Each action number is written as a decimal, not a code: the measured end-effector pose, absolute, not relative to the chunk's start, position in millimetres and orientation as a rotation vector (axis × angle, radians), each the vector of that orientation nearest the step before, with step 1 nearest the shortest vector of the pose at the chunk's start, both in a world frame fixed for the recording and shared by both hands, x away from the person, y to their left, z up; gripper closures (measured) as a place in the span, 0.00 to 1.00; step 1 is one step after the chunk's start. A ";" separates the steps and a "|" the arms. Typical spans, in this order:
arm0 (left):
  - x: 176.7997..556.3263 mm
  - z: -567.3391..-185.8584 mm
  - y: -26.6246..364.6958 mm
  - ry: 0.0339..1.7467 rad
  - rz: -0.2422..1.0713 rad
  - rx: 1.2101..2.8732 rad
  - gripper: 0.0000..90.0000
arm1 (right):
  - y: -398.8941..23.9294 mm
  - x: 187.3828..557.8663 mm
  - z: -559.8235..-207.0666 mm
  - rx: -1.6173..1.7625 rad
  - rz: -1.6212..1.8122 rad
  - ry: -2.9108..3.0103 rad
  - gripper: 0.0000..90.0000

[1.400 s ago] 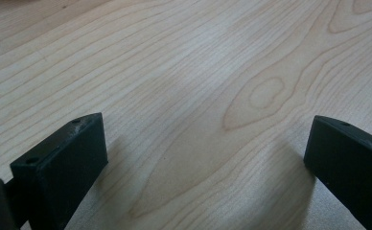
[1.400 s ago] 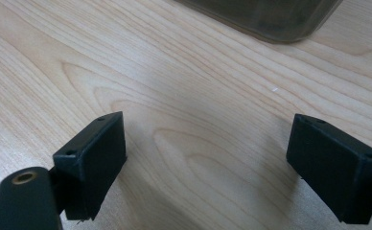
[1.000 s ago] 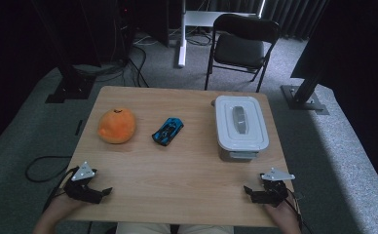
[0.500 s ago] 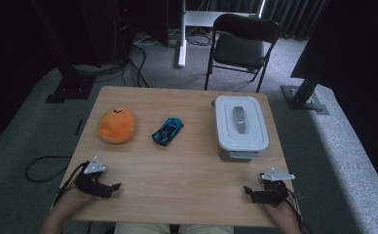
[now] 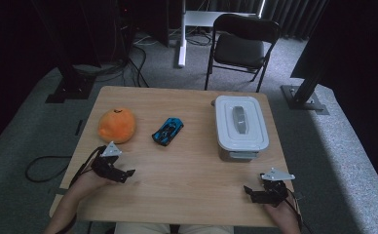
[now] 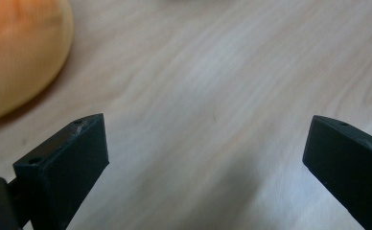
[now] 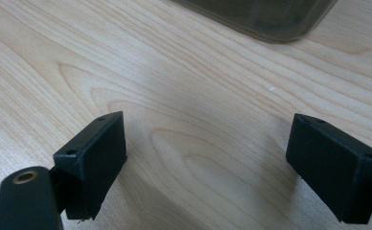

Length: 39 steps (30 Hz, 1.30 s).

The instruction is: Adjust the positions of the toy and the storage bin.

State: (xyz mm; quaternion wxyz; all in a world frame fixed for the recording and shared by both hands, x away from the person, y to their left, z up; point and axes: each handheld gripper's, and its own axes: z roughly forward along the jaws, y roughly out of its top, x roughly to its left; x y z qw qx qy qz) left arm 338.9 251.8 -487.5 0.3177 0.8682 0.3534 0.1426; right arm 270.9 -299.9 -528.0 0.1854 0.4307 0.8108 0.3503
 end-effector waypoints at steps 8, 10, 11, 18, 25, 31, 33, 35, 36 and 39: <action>356.5 -481.6 226.1 0.908 0.376 2.305 0.03 | -299.9 271.0 -528.0 1.214 0.987 2.284 0.15; 360.5 -481.2 220.7 0.908 0.374 2.301 0.03 | -299.9 271.0 -528.0 1.214 0.987 2.284 0.15; 360.5 -481.2 220.7 0.908 0.374 2.301 0.03 | -299.9 271.0 -528.0 1.214 0.987 2.284 0.15; 376.8 -469.0 202.5 0.899 0.379 2.285 0.03 | -299.9 271.0 -528.0 1.213 0.987 2.284 0.15; 395.3 -459.4 179.2 0.879 0.393 2.299 0.03 | -299.9 271.0 -528.0 1.213 0.987 2.284 0.15; 419.0 -458.0 163.3 0.928 0.378 2.290 0.03 | -300.0 270.9 -528.0 1.214 0.987 2.283 0.15; 426.5 -459.2 158.0 0.948 0.390 2.292 0.03 | -300.0 270.9 -528.0 1.214 0.987 2.283 0.15; 434.2 -460.5 153.6 0.960 0.380 2.290 0.03 | -300.0 271.0 -528.0 1.215 0.987 2.282 0.15; 437.6 -461.2 150.9 0.967 0.378 2.295 0.03 | -300.0 270.9 -528.0 1.215 0.987 2.282 0.15; 447.4 -463.8 142.7 0.981 0.385 2.317 0.03 | -300.0 271.0 -528.0 1.215 0.987 2.282 0.15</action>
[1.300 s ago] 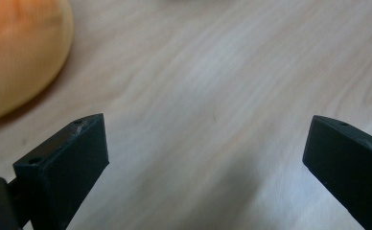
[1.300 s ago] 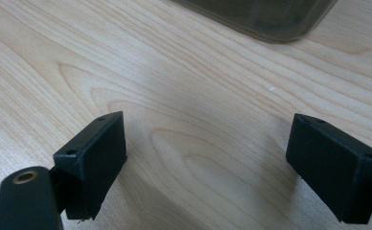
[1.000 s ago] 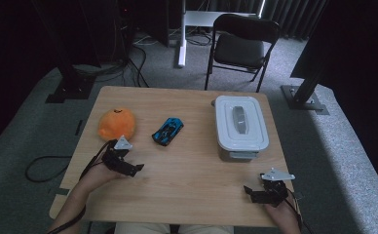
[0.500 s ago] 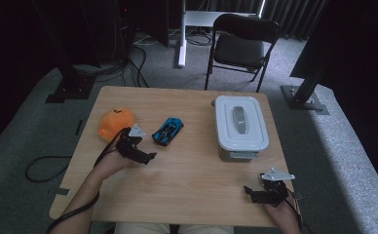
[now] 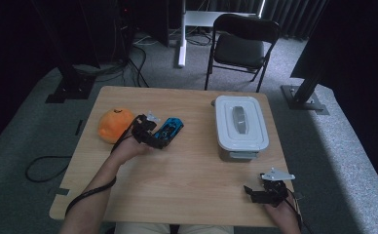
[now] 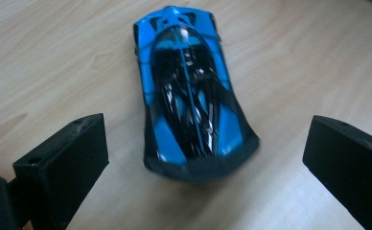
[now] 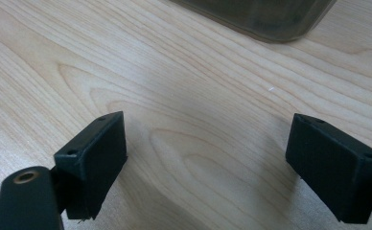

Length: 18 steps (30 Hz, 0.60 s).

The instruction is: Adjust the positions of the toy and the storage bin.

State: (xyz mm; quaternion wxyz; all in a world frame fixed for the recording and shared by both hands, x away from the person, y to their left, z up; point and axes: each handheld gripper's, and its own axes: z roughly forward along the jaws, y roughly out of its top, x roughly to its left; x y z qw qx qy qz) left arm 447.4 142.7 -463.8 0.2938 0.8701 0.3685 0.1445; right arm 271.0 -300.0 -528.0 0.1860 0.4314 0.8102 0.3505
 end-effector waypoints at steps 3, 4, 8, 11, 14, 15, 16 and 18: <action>457.9 -468.1 134.2 0.994 0.380 2.343 0.03 | -300.0 271.0 -528.0 1.215 0.987 2.282 0.15; 460.2 -469.1 132.3 1.001 0.381 2.347 0.03 | -300.0 271.0 -528.0 1.216 0.987 2.282 0.15; 471.7 -471.3 124.8 1.023 0.381 2.358 0.03 | -300.1 270.9 -528.0 1.219 0.987 2.279 0.15; 479.4 -474.0 120.8 1.046 0.374 2.371 0.03 | -300.1 271.0 -528.0 1.219 0.988 2.279 0.15; 486.2 -477.1 118.8 1.068 0.364 2.385 0.03 | -300.1 270.9 -528.0 1.219 0.987 2.279 0.15; 488.3 -478.1 118.0 1.074 0.363 2.389 0.03 | -300.1 270.9 -528.0 1.219 0.987 2.279 0.15; 490.3 -478.9 117.3 1.083 0.360 2.392 0.03 | -300.1 271.0 -528.0 1.219 0.988 2.279 0.15; 494.2 -480.7 115.4 1.104 0.343 2.395 0.03 | -300.1 270.9 -528.0 1.220 0.988 2.279 0.15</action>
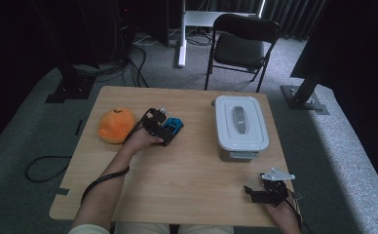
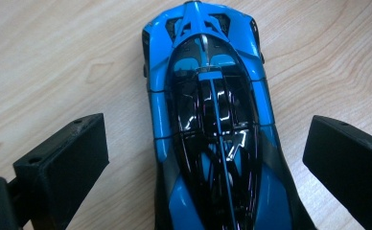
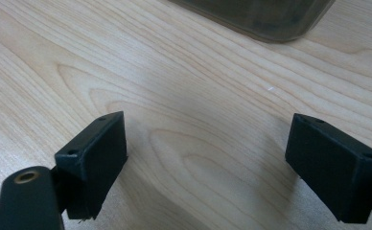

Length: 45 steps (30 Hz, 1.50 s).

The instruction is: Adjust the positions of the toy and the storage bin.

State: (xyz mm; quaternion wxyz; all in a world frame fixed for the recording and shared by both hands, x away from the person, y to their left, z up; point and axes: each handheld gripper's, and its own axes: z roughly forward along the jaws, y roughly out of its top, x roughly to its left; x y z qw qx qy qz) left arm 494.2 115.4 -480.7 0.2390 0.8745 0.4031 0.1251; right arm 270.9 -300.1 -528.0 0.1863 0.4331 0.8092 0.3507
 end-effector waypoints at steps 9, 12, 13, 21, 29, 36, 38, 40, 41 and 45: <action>502.0 -491.5 106.1 1.115 0.329 2.429 0.09 | -300.1 270.9 -528.0 1.219 0.988 2.279 0.15; 502.2 -494.0 103.4 1.134 0.342 2.428 0.09 | -300.2 270.9 -528.0 1.223 0.987 2.277 0.15; 502.2 -494.0 103.4 1.134 0.342 2.428 0.09 | -300.2 270.9 -528.0 1.223 0.987 2.277 0.15; 503.9 -495.8 99.3 1.140 0.332 2.451 0.17 | -300.3 270.9 -528.0 1.225 0.986 2.274 0.16; 503.3 -496.3 100.3 1.133 0.309 2.455 0.28 | -300.3 271.0 -528.0 1.226 0.985 2.274 0.16; 500.9 -495.6 98.7 1.140 0.333 2.452 0.29 | -300.5 271.1 -528.0 1.228 0.984 2.271 0.16; 499.6 -495.5 99.7 1.130 0.339 2.450 0.29 | -300.5 271.1 -528.0 1.228 0.984 2.270 0.16; 497.6 -494.3 100.6 1.131 0.355 2.455 0.29 | -300.5 271.1 -528.0 1.228 0.984 2.271 0.16; 497.0 -493.5 101.4 1.129 0.343 2.458 0.29 | -300.6 271.1 -528.0 1.228 0.984 2.271 0.16; 492.2 -487.1 104.6 1.124 0.333 2.451 0.29 | -300.6 271.1 -528.0 1.229 0.984 2.270 0.16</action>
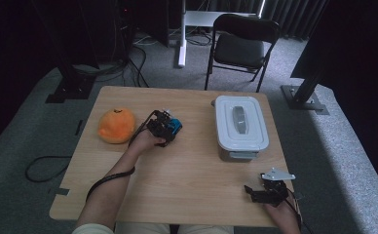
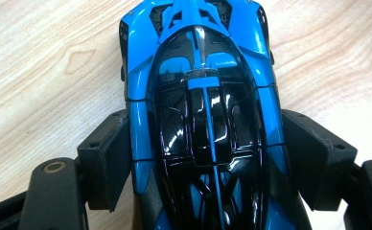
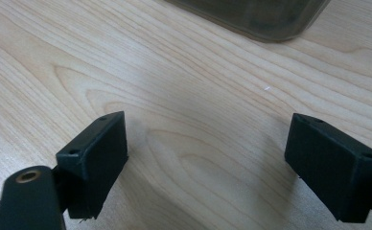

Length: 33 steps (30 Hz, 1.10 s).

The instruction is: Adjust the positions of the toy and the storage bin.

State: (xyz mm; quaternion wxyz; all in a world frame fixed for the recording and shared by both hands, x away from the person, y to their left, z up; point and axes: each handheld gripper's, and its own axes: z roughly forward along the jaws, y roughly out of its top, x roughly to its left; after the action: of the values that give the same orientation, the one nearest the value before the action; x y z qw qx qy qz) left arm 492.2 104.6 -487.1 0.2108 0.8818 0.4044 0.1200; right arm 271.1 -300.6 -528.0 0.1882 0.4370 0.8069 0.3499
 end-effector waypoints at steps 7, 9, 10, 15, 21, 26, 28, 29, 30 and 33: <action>475.1 -474.9 110.3 1.056 0.335 2.450 0.29 | -300.6 271.1 -528.0 1.230 0.984 2.270 0.16; 469.3 -472.6 112.7 1.042 0.339 2.458 0.29 | -300.6 271.1 -527.9 1.231 0.983 2.269 0.16; 466.4 -471.3 114.2 1.041 0.337 2.454 0.29 | -300.6 271.2 -527.9 1.231 0.983 2.269 0.16; 452.7 -465.0 121.6 1.029 0.326 2.454 0.29 | -300.7 271.2 -527.9 1.232 0.982 2.268 0.16; 431.6 -458.3 128.9 0.969 0.335 2.472 0.29 | -300.7 271.2 -527.9 1.236 0.981 2.265 0.16; 412.5 -457.2 137.1 0.946 0.331 2.484 0.29 | -300.7 271.2 -527.9 1.237 0.981 2.265 0.16; 409.0 -457.2 138.8 0.942 0.326 2.491 0.29 | -300.7 271.2 -527.9 1.238 0.980 2.265 0.16; 401.7 -458.1 141.6 0.929 0.332 2.497 0.29 | -300.7 271.2 -527.9 1.239 0.980 2.265 0.16; 398.3 -458.3 143.1 0.928 0.325 2.501 0.29 | -300.7 271.2 -527.9 1.238 0.980 2.265 0.16; 389.6 -459.1 147.2 0.924 0.329 2.502 0.29 | -300.7 271.2 -527.9 1.238 0.980 2.265 0.16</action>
State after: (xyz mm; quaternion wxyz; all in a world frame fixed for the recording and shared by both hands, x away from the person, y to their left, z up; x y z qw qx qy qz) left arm 389.6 147.2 -459.1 0.2252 0.9072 0.3349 0.1192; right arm 271.2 -300.7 -527.9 0.1892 0.4404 0.8055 0.3486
